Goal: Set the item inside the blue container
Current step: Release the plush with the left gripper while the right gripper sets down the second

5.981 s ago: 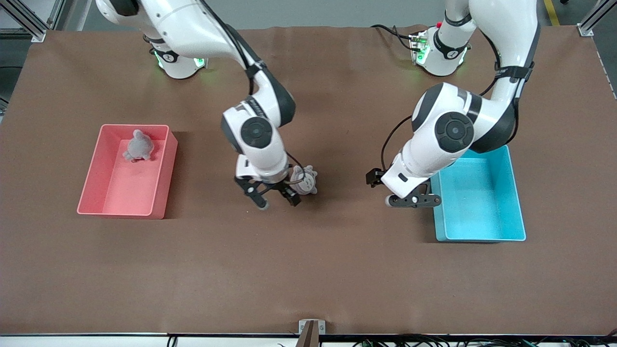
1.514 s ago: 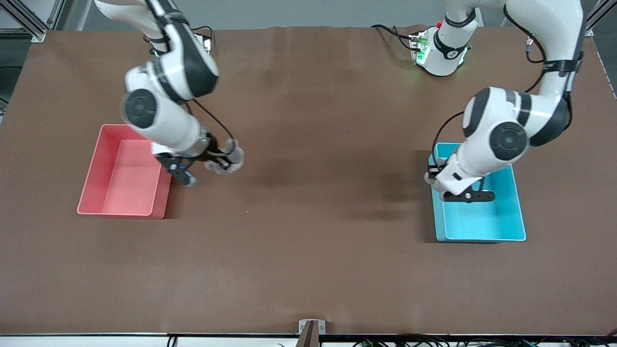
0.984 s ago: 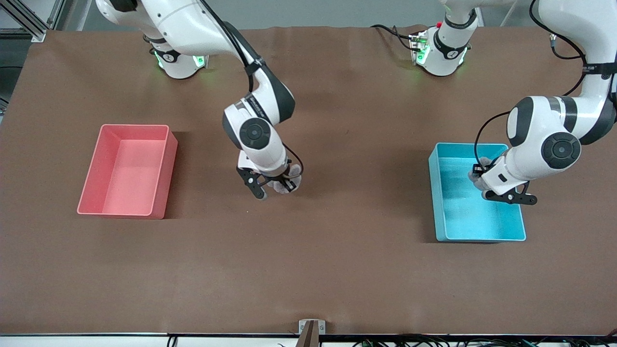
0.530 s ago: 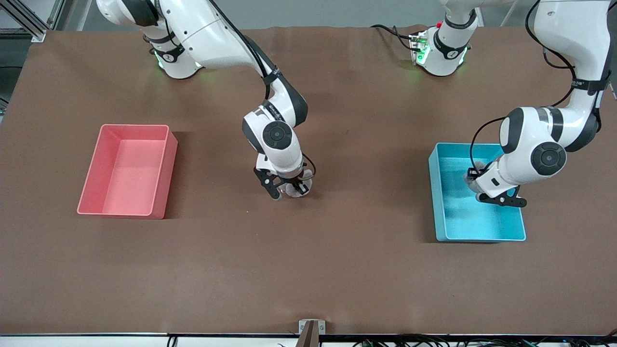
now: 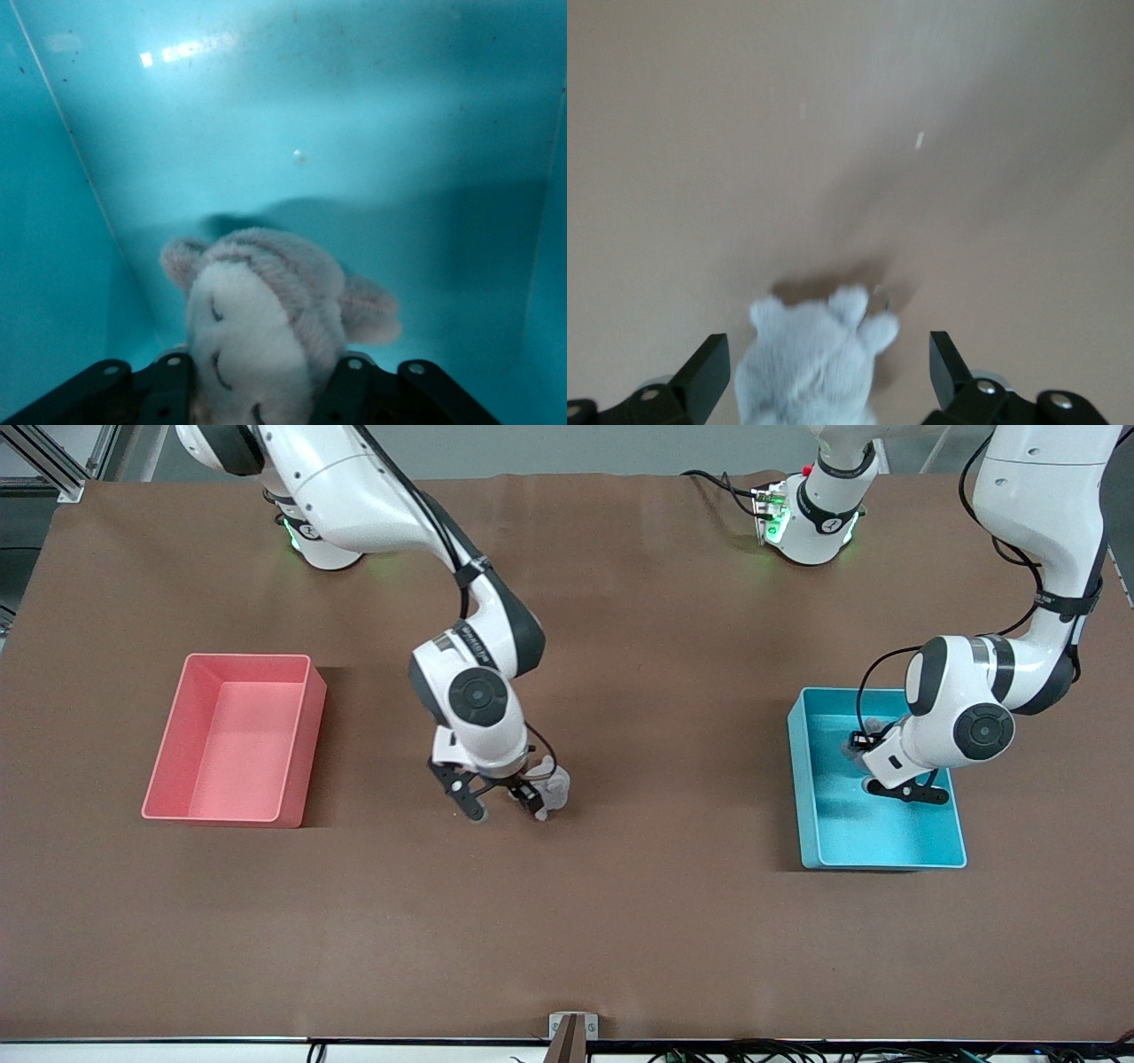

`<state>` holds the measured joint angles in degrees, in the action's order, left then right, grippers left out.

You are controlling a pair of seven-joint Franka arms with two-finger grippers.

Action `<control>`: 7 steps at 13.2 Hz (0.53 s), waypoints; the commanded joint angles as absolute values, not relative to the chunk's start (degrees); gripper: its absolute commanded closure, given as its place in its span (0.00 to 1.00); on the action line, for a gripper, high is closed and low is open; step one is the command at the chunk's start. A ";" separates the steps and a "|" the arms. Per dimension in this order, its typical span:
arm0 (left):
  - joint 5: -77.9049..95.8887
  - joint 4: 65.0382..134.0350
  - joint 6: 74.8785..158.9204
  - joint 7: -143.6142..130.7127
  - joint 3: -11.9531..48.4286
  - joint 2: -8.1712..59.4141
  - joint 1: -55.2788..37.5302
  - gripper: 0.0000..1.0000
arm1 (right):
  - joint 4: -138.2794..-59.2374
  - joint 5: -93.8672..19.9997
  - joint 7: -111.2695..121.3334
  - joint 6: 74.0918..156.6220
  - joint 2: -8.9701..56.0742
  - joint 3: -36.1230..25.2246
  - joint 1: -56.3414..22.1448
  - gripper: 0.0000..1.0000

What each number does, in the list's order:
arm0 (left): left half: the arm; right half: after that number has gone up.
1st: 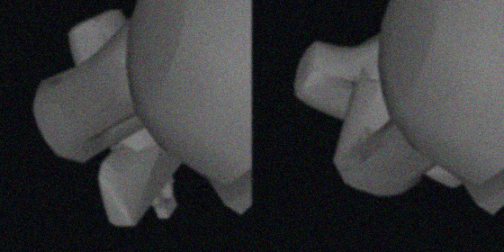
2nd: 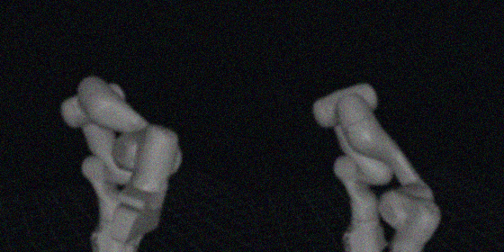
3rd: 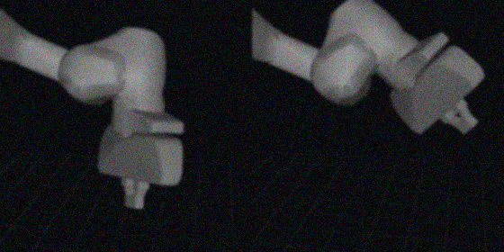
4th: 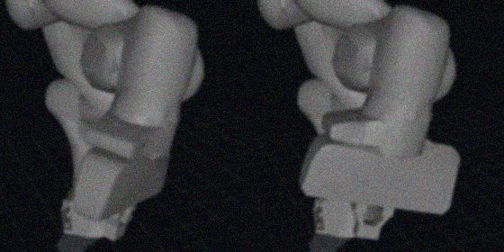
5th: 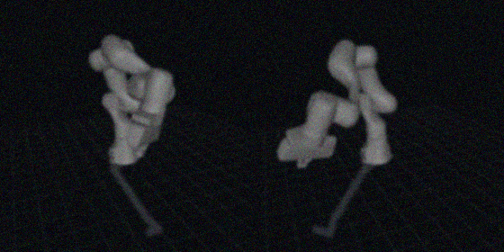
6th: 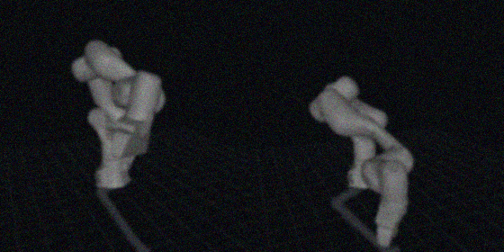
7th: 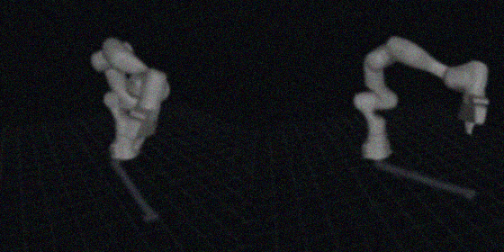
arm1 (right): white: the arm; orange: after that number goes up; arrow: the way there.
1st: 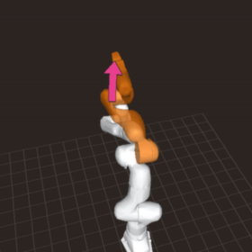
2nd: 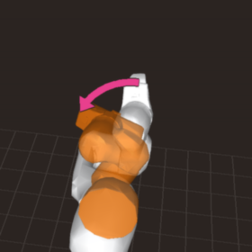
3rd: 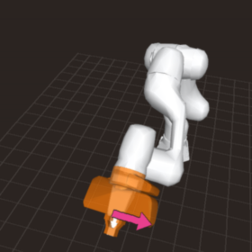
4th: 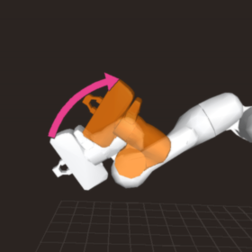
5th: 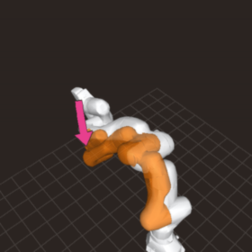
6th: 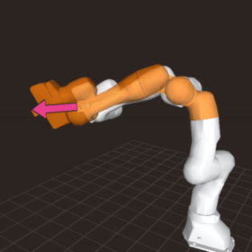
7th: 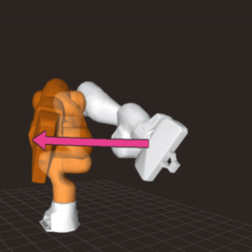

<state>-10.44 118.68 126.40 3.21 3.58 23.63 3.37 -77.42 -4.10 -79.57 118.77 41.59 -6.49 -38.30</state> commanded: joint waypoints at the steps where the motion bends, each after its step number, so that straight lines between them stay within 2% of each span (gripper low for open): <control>1: -11.78 118.48 126.74 3.69 4.22 22.59 3.78 0.16 | -76.90 -3.34 -66.86 113.31 37.98 -5.62 -33.15 0.00; 2: -11.78 118.22 126.56 3.69 4.22 21.98 3.69 0.06 | -76.99 -3.25 -61.84 110.94 36.75 -5.71 -31.31 0.00; 3: -11.78 117.86 126.56 3.69 4.22 21.36 3.60 0.01 | -76.99 -2.99 -55.87 107.70 35.35 -5.71 -28.59 0.00; 7: -11.69 114.62 123.24 2.99 7.28 18.91 3.60 0.01 | -77.26 -2.99 -31.61 98.81 29.98 -5.71 -18.48 0.00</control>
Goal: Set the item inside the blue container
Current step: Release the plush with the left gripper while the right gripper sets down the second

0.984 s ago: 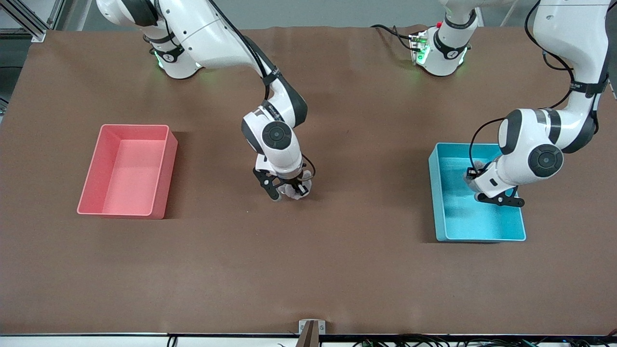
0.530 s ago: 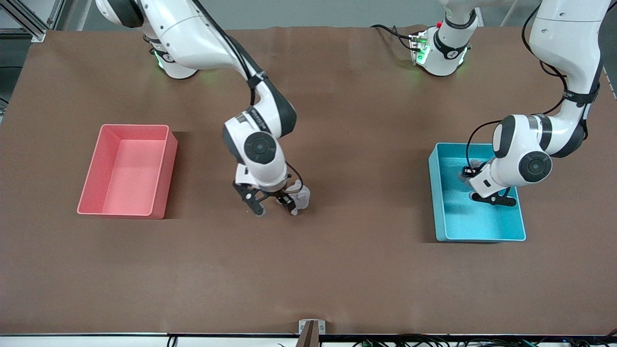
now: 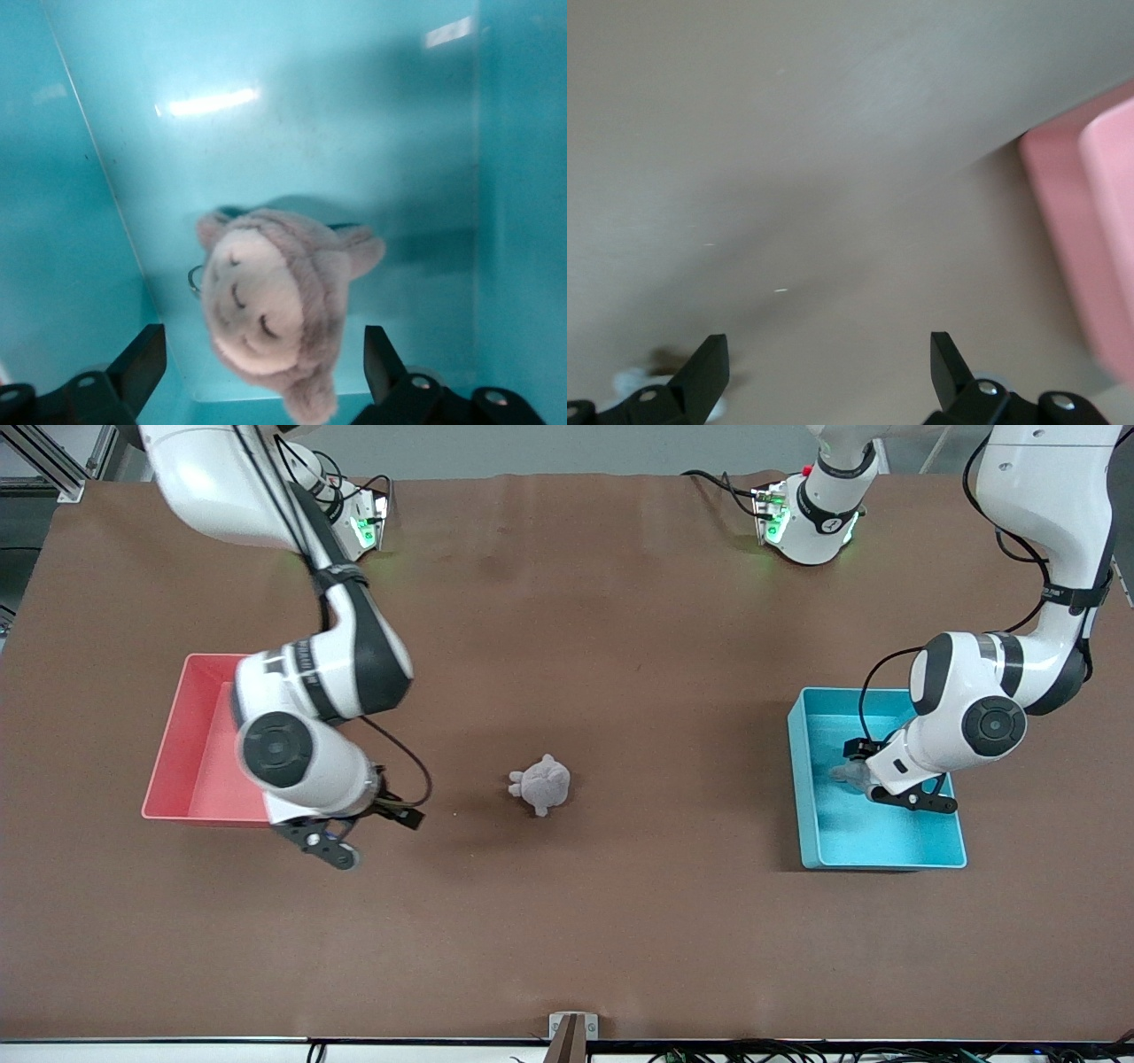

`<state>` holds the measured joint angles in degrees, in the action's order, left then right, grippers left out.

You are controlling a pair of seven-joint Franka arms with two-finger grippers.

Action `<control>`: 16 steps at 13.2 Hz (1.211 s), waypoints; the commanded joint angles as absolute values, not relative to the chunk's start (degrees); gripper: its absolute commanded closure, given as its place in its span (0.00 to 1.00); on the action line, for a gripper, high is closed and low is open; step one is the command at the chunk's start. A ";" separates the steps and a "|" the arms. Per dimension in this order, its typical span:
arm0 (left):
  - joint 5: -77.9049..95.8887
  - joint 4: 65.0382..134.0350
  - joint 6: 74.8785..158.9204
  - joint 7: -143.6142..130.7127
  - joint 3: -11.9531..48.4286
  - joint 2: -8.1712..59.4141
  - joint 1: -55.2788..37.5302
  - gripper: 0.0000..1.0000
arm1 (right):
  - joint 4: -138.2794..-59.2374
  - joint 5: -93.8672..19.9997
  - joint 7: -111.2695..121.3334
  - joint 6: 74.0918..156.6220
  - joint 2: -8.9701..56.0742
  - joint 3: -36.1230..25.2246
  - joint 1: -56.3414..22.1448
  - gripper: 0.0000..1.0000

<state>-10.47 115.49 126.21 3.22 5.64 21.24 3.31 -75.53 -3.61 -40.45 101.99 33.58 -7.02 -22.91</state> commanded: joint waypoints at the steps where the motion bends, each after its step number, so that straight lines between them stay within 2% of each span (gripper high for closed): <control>1: -11.69 113.30 121.05 2.81 8.43 18.64 3.60 0.01 | -77.43 -2.90 -25.81 96.35 28.67 -5.80 -15.93 0.00; 5: -11.34 106.62 111.37 -4.27 15.62 18.02 3.60 0.00 | -80.24 -0.62 -7.59 89.31 21.89 -5.80 -6.26 0.00; 9: -10.99 100.57 111.27 -26.14 26.26 20.99 0.98 0.00 | -79.98 -0.35 2.34 86.57 18.46 -5.89 0.16 0.00; 14: -11.16 90.10 114.07 -45.49 26.89 30.30 -11.84 0.00 | -78.67 -0.18 4.40 85.87 17.40 -5.80 2.55 0.00; 16: -11.51 86.94 119.50 -51.56 26.72 34.61 -16.15 0.00 | -77.52 -0.35 4.13 86.22 17.58 -5.80 3.25 0.00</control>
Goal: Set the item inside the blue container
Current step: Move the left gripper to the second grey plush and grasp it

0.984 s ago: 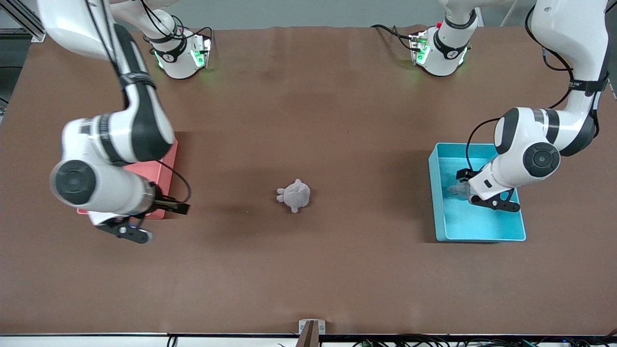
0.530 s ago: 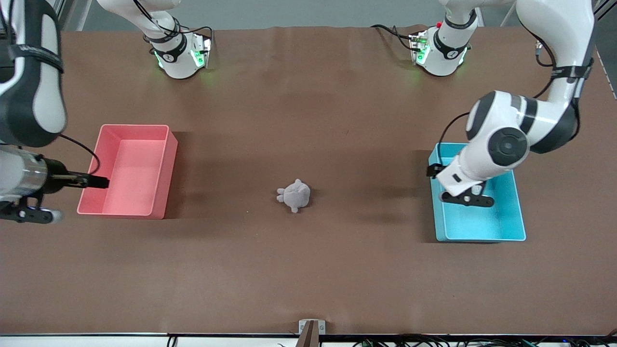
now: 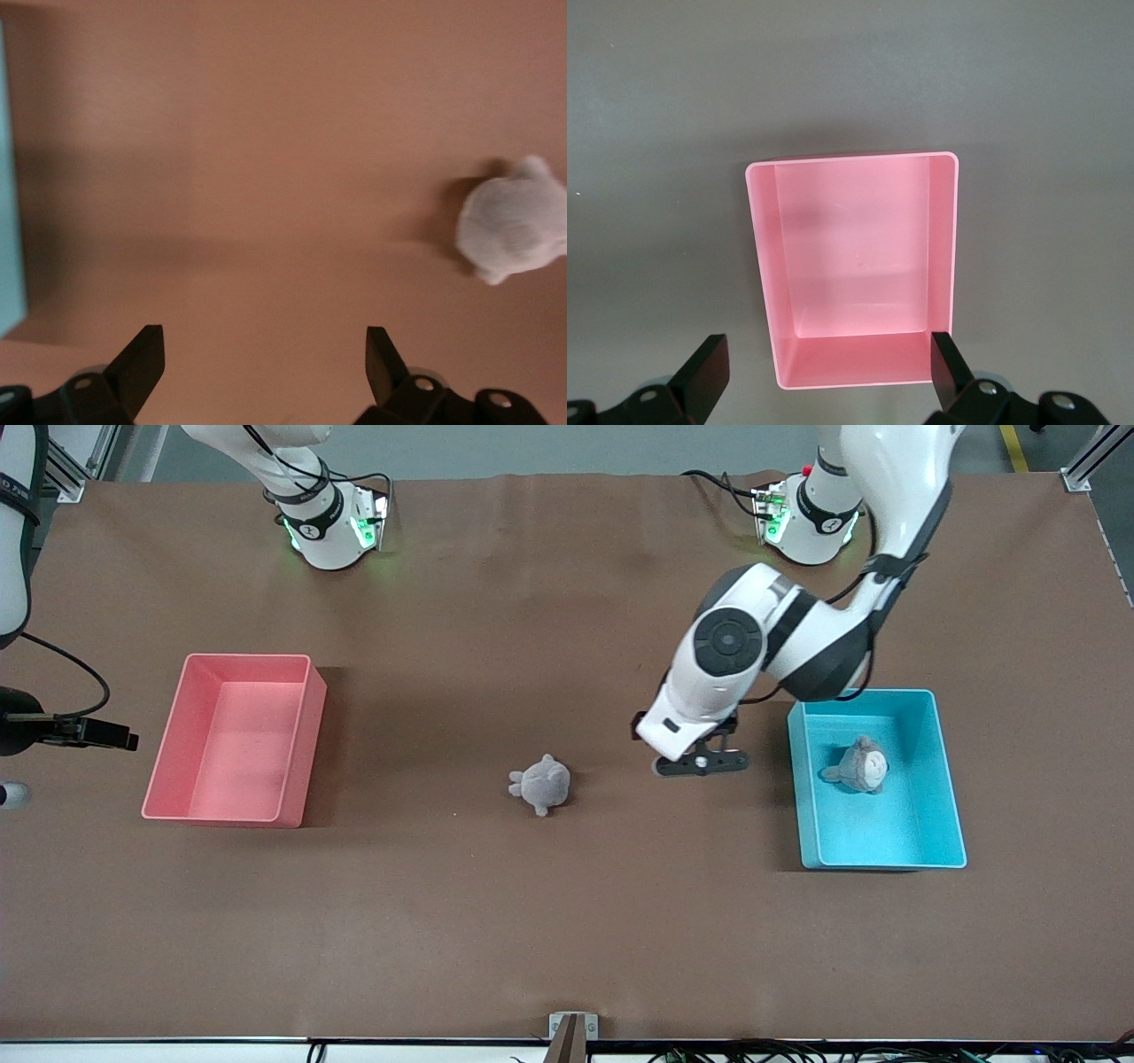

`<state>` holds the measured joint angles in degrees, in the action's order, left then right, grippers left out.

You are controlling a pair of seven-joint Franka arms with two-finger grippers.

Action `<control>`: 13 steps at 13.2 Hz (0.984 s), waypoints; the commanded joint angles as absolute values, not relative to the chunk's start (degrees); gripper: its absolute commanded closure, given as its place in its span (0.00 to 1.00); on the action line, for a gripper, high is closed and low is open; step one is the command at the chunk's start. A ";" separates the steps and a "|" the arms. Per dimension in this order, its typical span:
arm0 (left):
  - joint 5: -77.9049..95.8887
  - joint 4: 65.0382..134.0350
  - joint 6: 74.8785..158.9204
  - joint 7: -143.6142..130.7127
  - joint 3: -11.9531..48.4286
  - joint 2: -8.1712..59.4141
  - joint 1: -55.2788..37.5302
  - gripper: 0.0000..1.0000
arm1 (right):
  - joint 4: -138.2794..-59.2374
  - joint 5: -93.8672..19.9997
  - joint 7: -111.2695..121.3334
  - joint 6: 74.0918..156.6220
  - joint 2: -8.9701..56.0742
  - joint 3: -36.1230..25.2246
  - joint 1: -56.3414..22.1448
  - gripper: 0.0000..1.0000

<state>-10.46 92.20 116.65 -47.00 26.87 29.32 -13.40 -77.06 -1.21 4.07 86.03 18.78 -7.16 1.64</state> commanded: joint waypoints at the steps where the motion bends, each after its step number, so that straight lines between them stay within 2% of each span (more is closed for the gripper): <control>1: -11.51 86.49 122.49 -53.77 26.63 36.19 -17.48 0.00 | -77.52 -0.44 4.48 86.31 17.58 -5.80 3.25 0.00; 6: -11.34 85.96 139.72 -60.02 26.54 42.53 -21.44 0.00 | -77.78 -1.23 4.65 83.86 17.58 -5.36 2.46 0.00; 8: -11.43 85.35 142.37 -60.12 26.11 44.46 -22.49 0.00 | -78.31 -1.05 4.66 83.24 16.70 -5.36 2.37 0.00; 13: -11.43 83.06 142.65 -60.12 25.84 48.25 -23.99 0.00 | -82.87 -0.44 4.83 84.28 11.87 -5.36 1.24 0.00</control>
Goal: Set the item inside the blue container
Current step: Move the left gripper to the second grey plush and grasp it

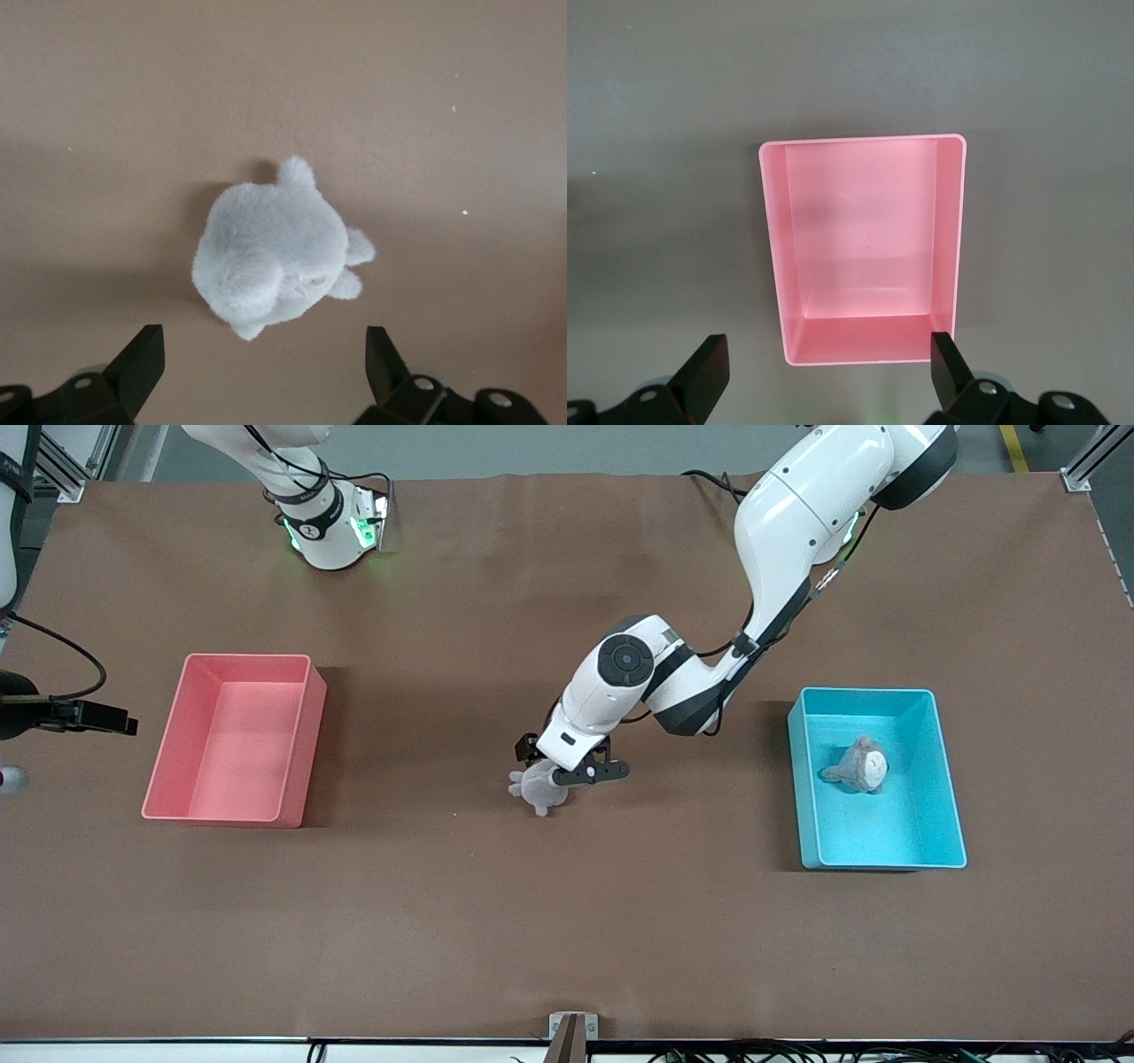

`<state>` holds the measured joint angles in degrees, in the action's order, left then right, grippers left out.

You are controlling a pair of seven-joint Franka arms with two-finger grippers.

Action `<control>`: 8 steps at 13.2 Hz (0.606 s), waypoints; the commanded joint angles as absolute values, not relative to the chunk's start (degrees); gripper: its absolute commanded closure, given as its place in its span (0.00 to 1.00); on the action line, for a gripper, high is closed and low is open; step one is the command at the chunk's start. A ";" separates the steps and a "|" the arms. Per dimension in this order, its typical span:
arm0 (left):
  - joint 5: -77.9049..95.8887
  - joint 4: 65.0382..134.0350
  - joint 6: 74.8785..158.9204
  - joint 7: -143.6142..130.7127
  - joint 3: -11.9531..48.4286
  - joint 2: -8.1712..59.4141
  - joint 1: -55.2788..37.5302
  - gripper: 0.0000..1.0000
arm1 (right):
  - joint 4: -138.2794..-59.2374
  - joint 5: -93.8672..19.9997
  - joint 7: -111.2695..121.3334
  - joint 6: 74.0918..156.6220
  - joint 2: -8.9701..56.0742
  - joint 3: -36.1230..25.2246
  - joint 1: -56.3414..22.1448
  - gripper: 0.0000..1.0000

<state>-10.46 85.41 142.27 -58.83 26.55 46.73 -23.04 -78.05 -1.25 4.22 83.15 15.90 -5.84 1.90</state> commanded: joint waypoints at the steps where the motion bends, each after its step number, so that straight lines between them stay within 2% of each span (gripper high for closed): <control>1: -11.43 82.88 142.65 -60.12 24.62 48.77 -24.69 0.00 | -83.49 0.34 4.83 84.98 10.91 -5.36 0.45 0.00; 4: -10.81 80.78 142.91 -60.12 19.26 49.83 -29.17 0.00 | -86.73 1.14 5.01 86.83 7.75 -5.19 0.44 0.00; 8: -10.72 80.42 147.03 -60.20 19.16 51.32 -29.44 0.00 | -94.03 1.23 5.10 91.75 2.21 -5.10 0.35 0.00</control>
<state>-10.46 82.17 145.31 -59.05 19.77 49.93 -28.69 -87.54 0.03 4.58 88.67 7.32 -5.49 0.40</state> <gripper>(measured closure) 0.000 0.000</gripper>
